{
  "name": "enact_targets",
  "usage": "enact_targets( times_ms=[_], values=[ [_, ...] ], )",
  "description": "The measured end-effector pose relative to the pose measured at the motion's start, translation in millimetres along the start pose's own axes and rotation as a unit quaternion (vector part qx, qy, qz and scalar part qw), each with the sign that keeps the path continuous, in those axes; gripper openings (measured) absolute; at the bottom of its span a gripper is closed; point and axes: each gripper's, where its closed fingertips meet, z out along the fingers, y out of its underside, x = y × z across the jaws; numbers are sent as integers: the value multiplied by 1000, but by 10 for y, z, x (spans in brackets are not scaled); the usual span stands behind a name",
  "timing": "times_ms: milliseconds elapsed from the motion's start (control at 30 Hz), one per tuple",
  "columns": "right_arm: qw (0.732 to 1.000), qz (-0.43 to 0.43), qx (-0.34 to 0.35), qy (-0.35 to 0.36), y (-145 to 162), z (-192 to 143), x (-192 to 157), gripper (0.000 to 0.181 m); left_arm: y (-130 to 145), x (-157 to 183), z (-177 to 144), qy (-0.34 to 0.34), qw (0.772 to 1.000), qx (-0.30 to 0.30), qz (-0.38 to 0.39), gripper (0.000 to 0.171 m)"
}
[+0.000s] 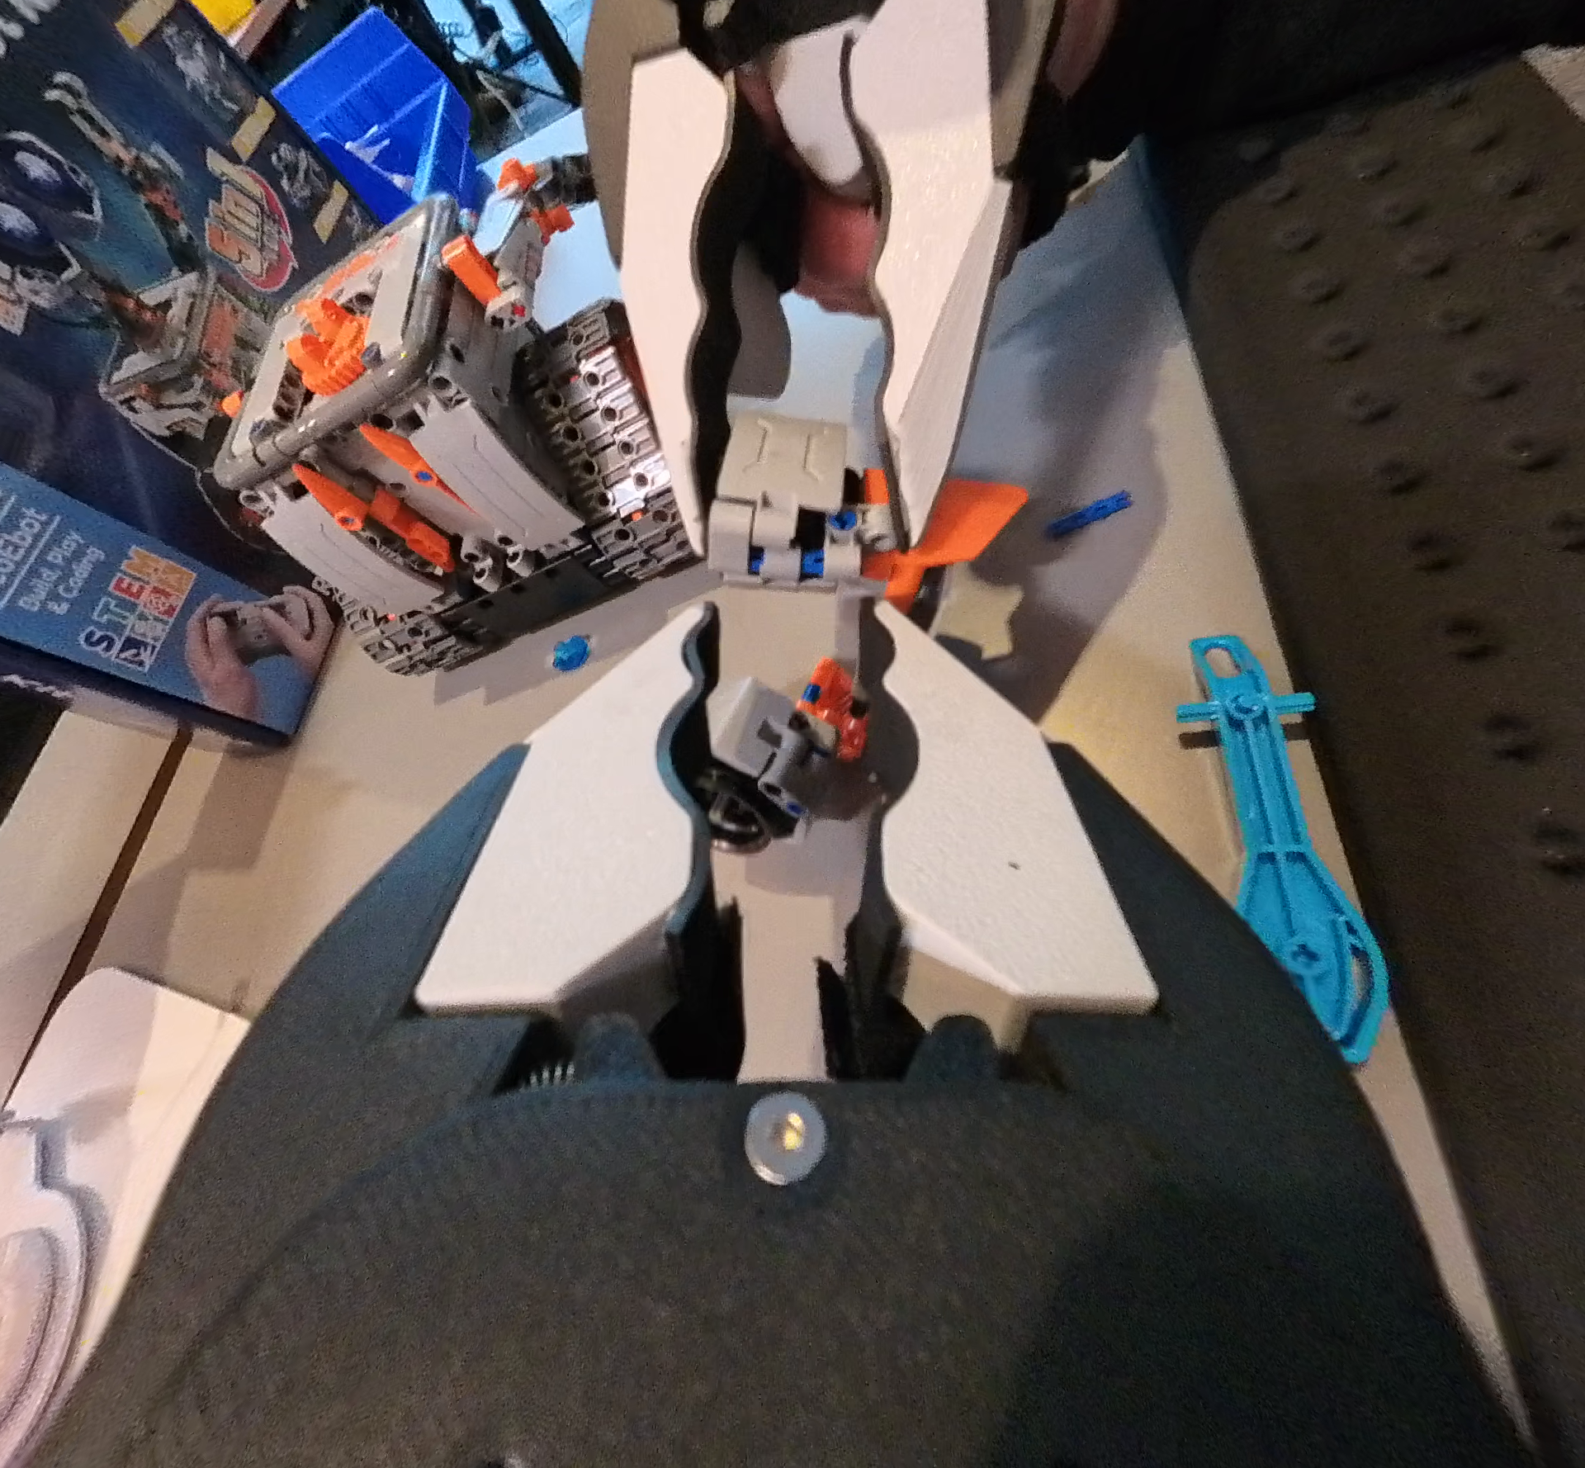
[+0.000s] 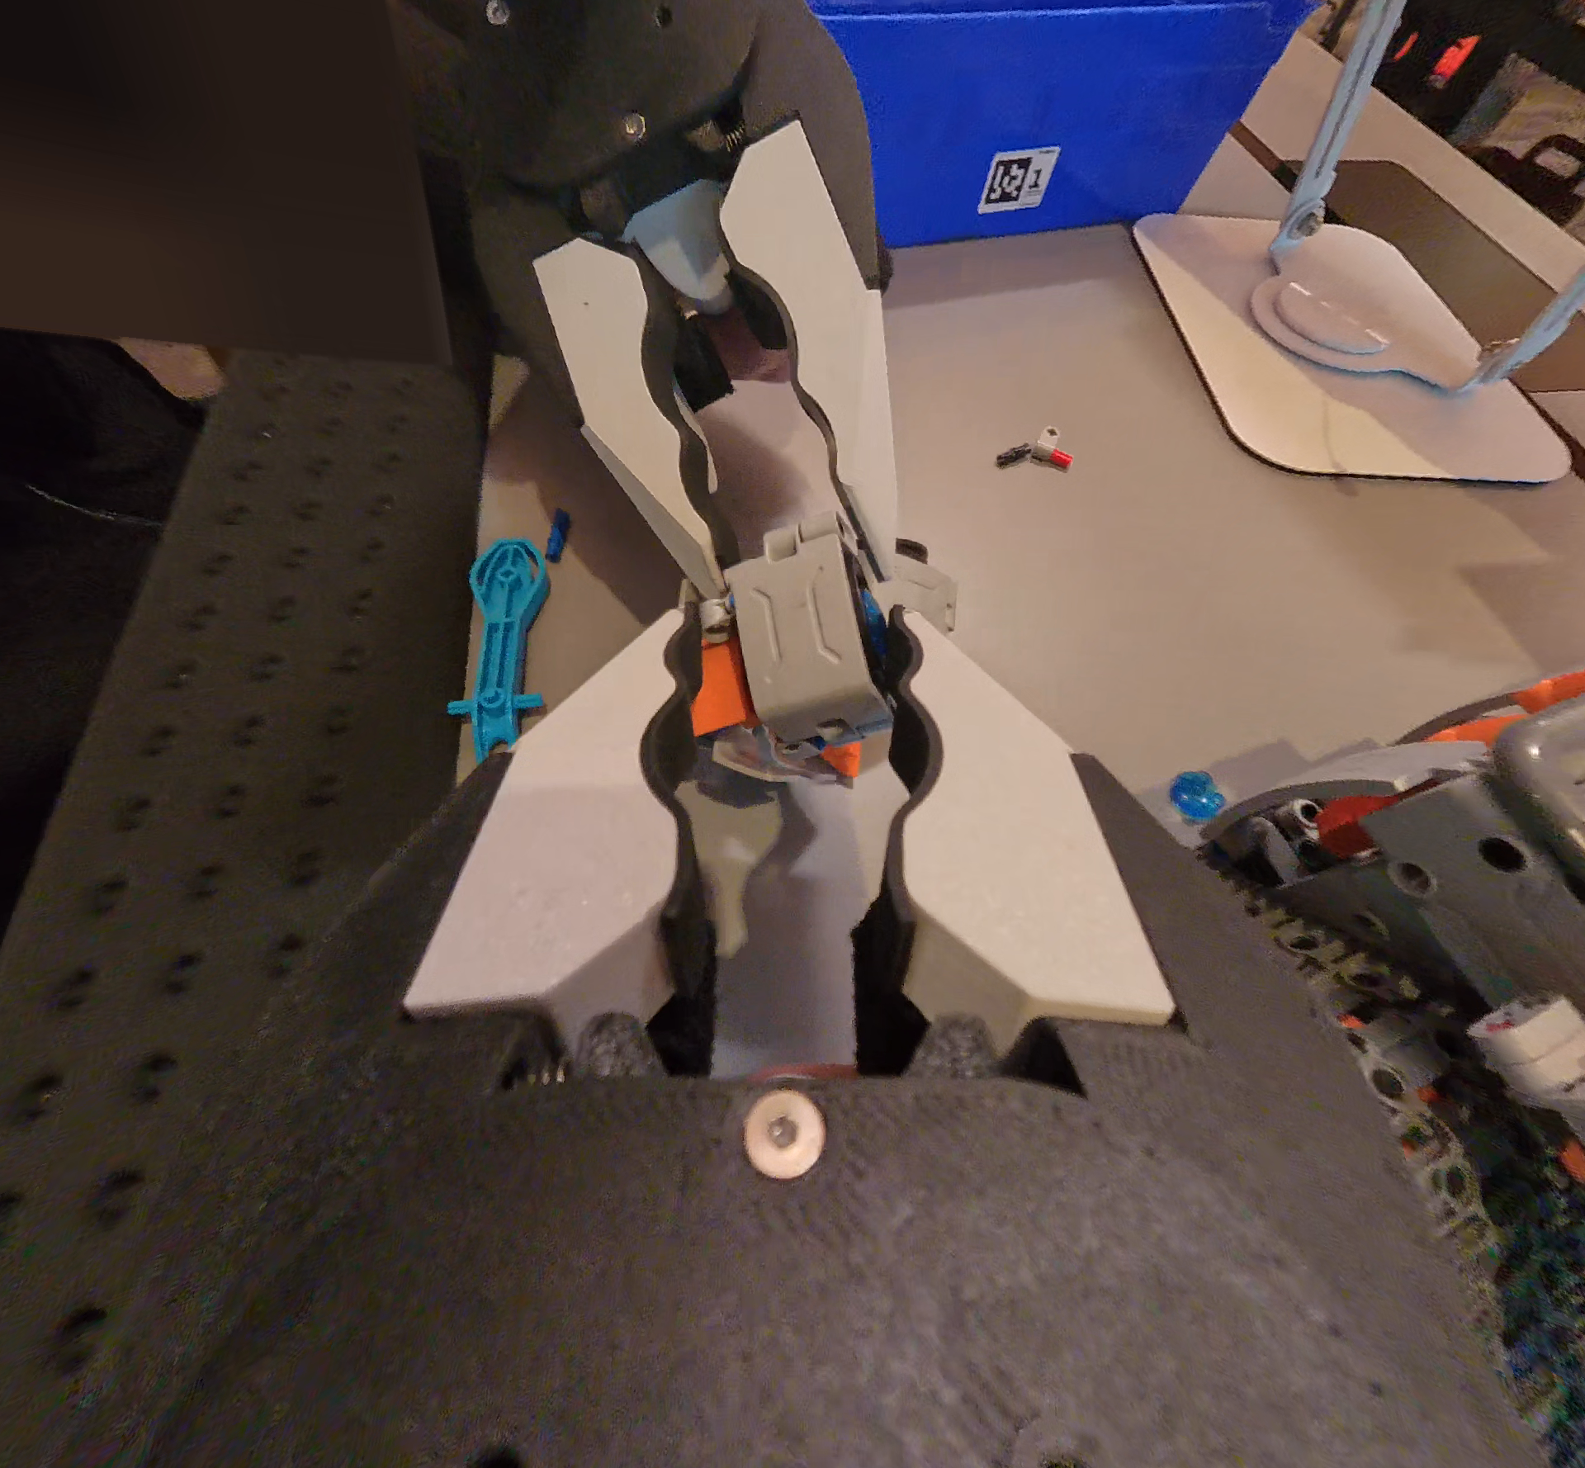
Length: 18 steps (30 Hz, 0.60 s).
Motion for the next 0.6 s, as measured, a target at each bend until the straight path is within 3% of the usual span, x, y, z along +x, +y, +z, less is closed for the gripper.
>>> enact_targets(
  times_ms=[467,600],
  values=[
    [999,-26,-24,-3,61,24,-51,41,-45,58,28,-18,998,-18,63,23],
    [996,-62,-51,33,71,35,-19,41,-18,39,49,-27,996,-35,73,23]
  ],
)
